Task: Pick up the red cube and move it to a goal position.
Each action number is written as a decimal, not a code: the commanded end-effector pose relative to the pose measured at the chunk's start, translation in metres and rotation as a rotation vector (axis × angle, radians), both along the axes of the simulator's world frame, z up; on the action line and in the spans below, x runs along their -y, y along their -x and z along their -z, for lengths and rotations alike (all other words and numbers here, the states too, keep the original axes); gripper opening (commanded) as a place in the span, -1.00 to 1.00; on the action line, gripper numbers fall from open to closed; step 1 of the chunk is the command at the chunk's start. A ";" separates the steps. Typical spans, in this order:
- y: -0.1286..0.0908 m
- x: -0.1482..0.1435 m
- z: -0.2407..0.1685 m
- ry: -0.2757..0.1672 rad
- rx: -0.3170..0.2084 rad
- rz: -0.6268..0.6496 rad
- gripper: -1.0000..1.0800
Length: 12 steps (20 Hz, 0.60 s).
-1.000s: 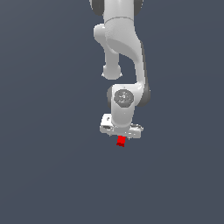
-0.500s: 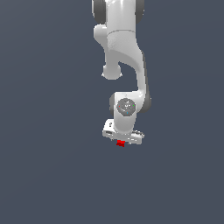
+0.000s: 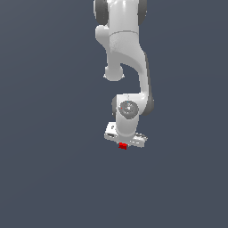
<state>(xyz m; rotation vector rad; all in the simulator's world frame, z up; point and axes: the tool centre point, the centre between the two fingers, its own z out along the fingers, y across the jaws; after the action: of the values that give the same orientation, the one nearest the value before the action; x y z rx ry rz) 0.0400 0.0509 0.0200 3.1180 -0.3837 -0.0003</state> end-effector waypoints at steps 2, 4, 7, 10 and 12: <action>0.000 0.000 0.000 0.000 0.000 0.000 -1.00; 0.000 0.000 -0.001 0.000 0.000 0.000 -1.00; 0.001 -0.001 -0.007 0.000 0.000 0.000 -1.00; 0.002 -0.002 -0.019 0.000 0.000 0.000 -1.00; 0.003 -0.003 -0.029 0.000 0.000 0.000 -1.00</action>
<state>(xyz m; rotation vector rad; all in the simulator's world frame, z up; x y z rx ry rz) 0.0374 0.0529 0.0409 3.1173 -0.3846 -0.0029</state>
